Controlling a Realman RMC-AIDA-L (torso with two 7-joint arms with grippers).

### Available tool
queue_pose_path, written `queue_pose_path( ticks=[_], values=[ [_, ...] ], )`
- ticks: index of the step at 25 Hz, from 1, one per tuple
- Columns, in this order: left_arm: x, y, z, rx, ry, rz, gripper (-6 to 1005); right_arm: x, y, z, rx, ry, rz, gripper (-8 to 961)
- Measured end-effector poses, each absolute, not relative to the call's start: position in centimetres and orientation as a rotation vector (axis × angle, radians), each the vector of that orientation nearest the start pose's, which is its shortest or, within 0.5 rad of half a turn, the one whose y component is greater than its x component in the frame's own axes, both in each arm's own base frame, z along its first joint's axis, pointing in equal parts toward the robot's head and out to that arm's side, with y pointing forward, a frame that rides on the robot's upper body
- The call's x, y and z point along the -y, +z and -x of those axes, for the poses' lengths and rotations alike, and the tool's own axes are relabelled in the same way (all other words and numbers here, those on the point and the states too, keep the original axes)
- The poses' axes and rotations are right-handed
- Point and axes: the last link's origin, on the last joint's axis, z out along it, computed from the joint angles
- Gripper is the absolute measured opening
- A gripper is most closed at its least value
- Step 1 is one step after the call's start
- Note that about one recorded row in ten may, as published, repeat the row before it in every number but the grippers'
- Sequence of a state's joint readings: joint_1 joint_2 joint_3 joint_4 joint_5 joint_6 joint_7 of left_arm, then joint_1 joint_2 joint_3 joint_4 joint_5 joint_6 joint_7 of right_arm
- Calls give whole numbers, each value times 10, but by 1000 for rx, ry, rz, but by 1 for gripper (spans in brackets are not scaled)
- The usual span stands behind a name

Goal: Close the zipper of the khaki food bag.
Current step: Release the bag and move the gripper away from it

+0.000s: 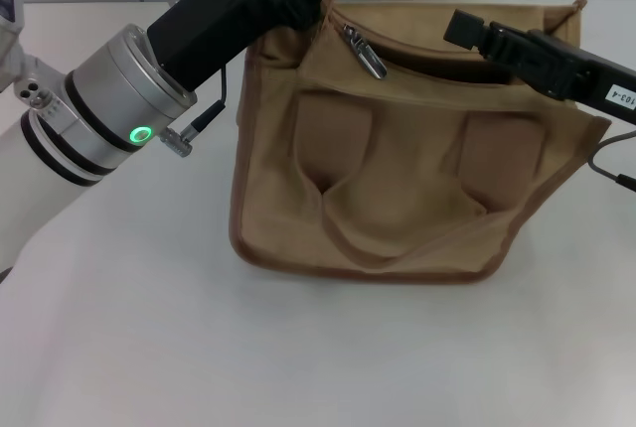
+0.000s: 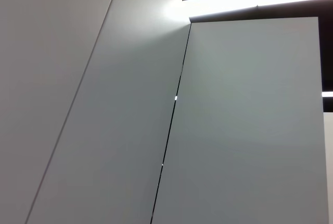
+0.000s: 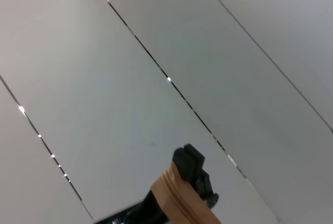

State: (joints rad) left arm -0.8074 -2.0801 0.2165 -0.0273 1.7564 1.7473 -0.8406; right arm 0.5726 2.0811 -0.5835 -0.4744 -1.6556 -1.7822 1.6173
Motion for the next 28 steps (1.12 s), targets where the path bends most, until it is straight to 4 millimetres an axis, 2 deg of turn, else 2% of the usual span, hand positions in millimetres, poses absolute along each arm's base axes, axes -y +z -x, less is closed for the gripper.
queue_pose_path(
  ticks=[4, 9, 14, 17, 28],
  values=[
    [-345, -26, 149, 317, -1727, 2233, 60, -329, 17, -213, -945, 1495, 2528, 31],
    [-346, -25, 145, 341, -1767, 2194, 60, -326, 8, -207, -865, 1411, 2648, 59],
    [-346, -26, 144, 346, -1767, 2193, 60, -326, 7, -206, -817, 1394, 2659, 261],
    [-346, -26, 144, 346, -1764, 2194, 60, -326, 6, -204, -811, 1390, 2668, 425],
    [-347, -28, 143, 352, -1755, 2204, 60, -343, 10, -193, -794, 1330, 2673, 416]
  ],
)
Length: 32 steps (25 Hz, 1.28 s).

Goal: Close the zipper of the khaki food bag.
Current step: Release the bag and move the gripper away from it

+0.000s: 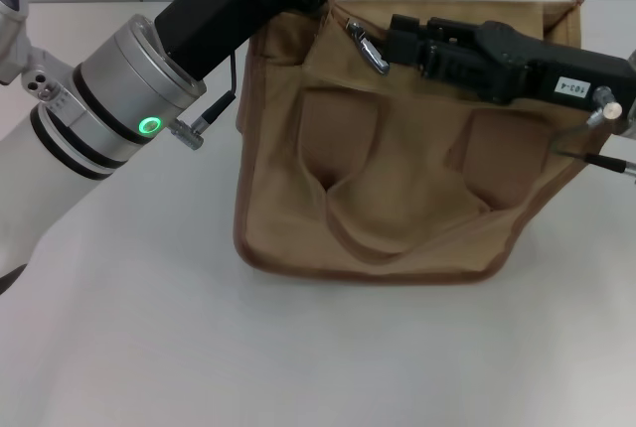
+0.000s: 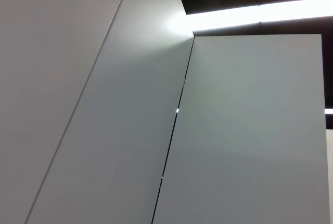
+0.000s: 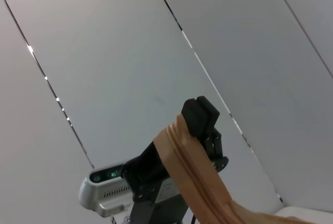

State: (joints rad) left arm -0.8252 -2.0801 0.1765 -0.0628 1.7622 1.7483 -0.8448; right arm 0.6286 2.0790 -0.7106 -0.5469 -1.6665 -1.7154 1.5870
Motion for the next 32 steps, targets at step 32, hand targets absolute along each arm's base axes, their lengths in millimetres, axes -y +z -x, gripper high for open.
queue_pose_path(
  ticks=[32],
  values=[
    [-349, -28, 146, 361, -1738, 2200, 61, -348, 0, -186, -954, 1252, 2733, 408]
  ],
)
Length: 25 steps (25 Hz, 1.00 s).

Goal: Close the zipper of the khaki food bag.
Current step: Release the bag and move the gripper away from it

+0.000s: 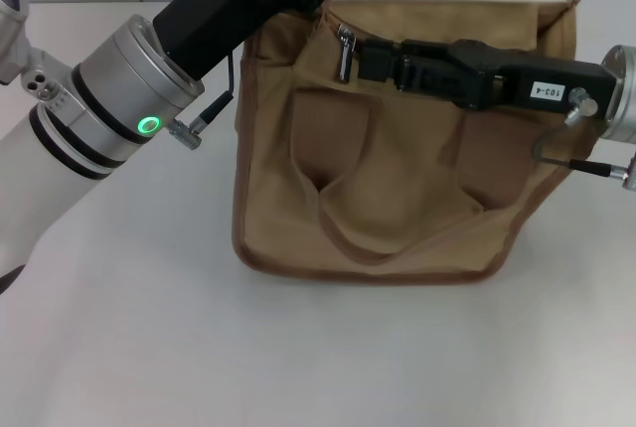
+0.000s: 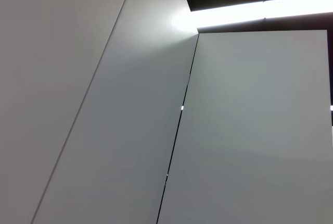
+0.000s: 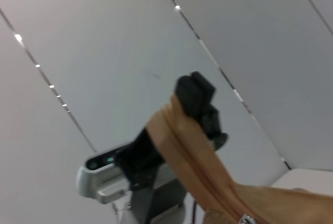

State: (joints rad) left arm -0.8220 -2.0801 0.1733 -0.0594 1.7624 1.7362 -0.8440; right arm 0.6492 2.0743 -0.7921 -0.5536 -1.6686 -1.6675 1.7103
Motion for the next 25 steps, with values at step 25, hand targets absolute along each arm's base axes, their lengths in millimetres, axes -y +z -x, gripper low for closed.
queue_pose_path(
  ticks=[25],
  values=[
    [-353, -32, 127, 348, -1776, 2237, 61, -349, -4, -177, -1044, 1261, 2764, 406]
  ],
)
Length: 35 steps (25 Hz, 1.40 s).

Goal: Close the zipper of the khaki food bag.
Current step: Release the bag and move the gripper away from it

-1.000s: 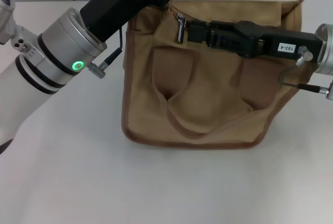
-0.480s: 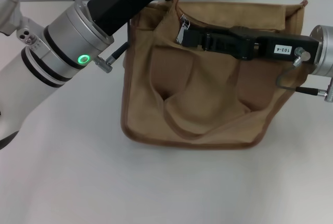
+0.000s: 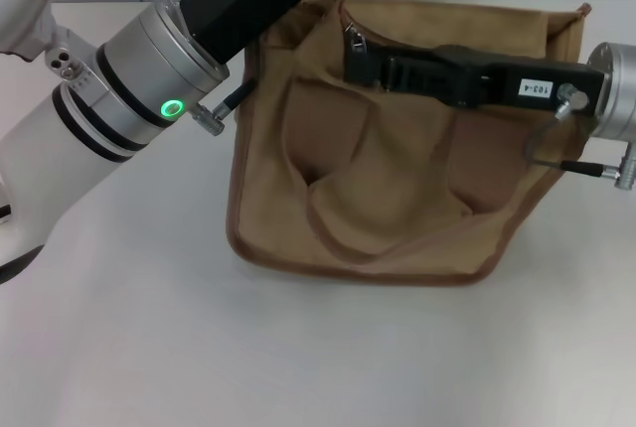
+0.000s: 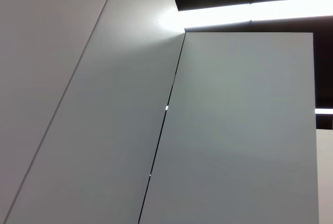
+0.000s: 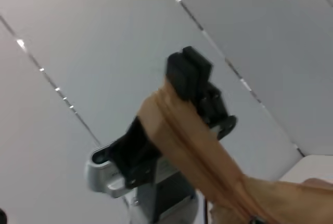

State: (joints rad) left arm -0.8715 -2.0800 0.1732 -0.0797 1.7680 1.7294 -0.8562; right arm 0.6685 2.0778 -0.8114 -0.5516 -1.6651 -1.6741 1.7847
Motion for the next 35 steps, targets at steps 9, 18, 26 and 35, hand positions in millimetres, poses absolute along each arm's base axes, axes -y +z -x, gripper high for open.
queue_pose_path(
  ticks=[9, 18, 26, 35],
  values=[
    [-354, -31, 130, 356, -1768, 2225, 61, -345, -1, -176, -1006, 1298, 2780, 384],
    [-354, -31, 130, 355, -1770, 2223, 61, -352, -9, -176, -1013, 1228, 2767, 356],
    [-353, -31, 130, 355, -1772, 2222, 61, -352, -14, -175, -969, 1192, 2787, 120],
    [-352, -28, 136, 360, -1768, 2202, 61, -347, -7, -181, -954, 1233, 2761, 13]
  ],
)
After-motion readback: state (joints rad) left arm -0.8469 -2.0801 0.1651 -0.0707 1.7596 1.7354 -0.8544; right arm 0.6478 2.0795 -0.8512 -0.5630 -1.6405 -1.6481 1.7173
